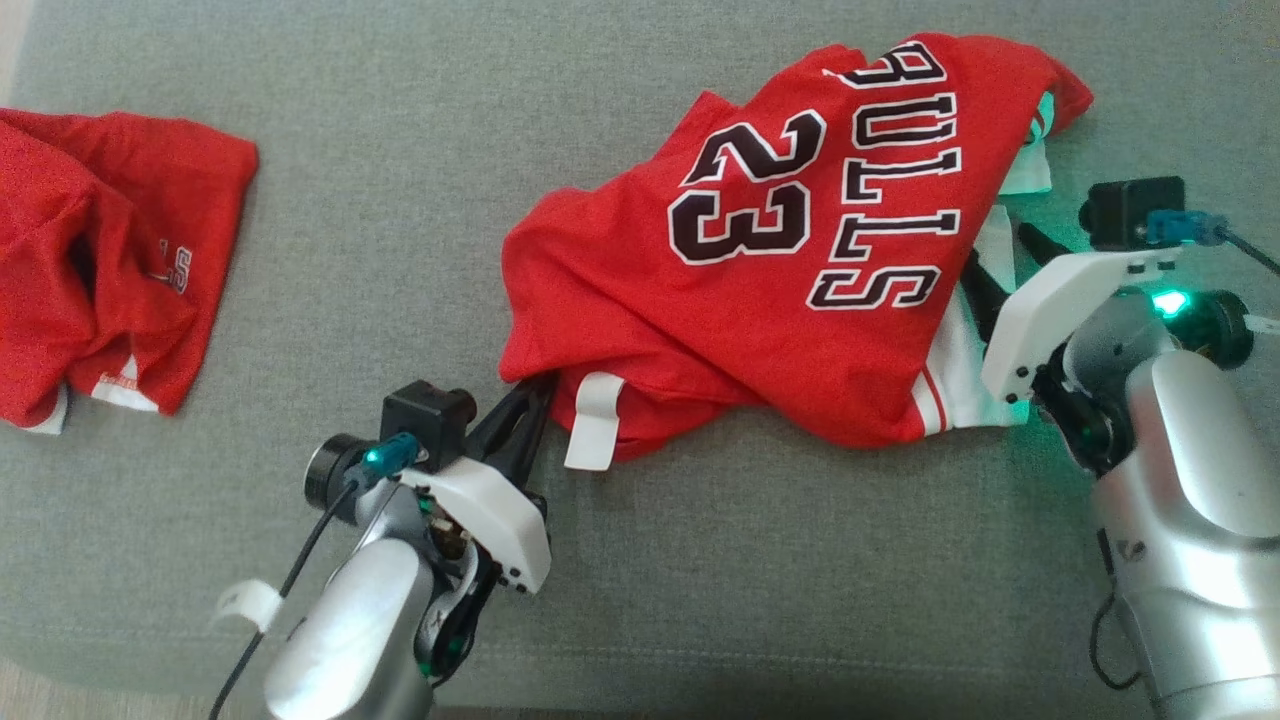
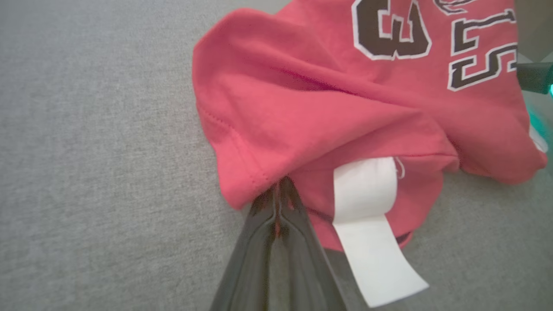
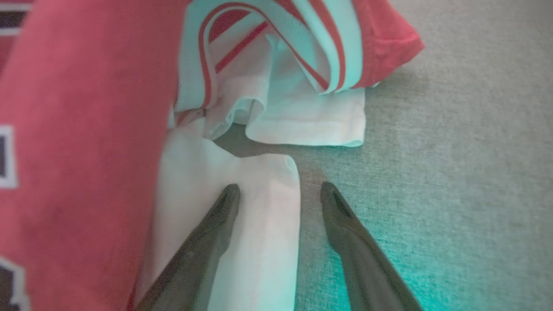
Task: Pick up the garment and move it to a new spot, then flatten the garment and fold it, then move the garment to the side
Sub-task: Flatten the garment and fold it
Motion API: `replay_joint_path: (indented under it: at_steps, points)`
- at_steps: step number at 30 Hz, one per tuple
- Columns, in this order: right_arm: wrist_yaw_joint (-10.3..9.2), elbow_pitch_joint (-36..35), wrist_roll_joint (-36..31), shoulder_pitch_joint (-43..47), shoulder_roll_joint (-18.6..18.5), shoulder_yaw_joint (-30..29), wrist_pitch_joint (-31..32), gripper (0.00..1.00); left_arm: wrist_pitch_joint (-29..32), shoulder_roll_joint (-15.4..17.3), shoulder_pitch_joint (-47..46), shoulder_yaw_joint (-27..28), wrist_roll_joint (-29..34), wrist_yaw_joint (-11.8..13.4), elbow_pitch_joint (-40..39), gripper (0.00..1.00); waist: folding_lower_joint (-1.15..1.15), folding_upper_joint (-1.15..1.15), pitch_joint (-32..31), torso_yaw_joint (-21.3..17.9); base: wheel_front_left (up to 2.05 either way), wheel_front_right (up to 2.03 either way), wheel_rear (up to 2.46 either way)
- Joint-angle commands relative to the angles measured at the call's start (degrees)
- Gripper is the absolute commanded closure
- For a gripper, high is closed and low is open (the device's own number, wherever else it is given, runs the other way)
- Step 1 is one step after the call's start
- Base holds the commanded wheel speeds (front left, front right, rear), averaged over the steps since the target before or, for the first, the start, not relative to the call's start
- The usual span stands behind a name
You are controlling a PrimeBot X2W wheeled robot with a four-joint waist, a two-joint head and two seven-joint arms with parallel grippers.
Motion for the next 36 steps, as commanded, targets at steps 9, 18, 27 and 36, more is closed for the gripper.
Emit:
replay_joint_path:
  at_steps: [9, 18, 27, 36]
  points:
    - [-0.04, -2.31, 5.49, 3.62, -1.16, -0.23, -10.01, 1.00, -5.08, 2.01, 0.43, 3.90, -0.55, 2.53, -4.81, 1.00, 0.00, 0.00, -3.28, -1.00, 0.00, 0.00, 0.00]
    - [-0.04, -25.02, 5.69, 13.22, -1.75, -7.33, -15.41, 1.00, -7.52, 6.62, 4.13, 8.69, 0.86, 7.65, -20.32, 1.00, 0.00, 0.00, -8.18, -2.94, 0.00, 0.00, 0.00]
    - [-0.04, -54.49, 1.11, 11.53, -2.65, -13.75, -10.66, 1.00, -6.75, 12.50, -1.74, 14.05, 5.19, 10.40, -40.56, 1.00, 0.00, 0.00, -12.82, -4.14, 0.00, 0.00, 0.00]
    - [-0.04, -65.48, 0.16, -0.99, -5.73, -16.94, -3.72, 1.00, -1.24, 15.08, -12.45, 16.12, 5.68, 9.29, -48.36, 1.00, 0.00, 0.00, -14.12, -5.34, 0.00, 0.00, 0.00]
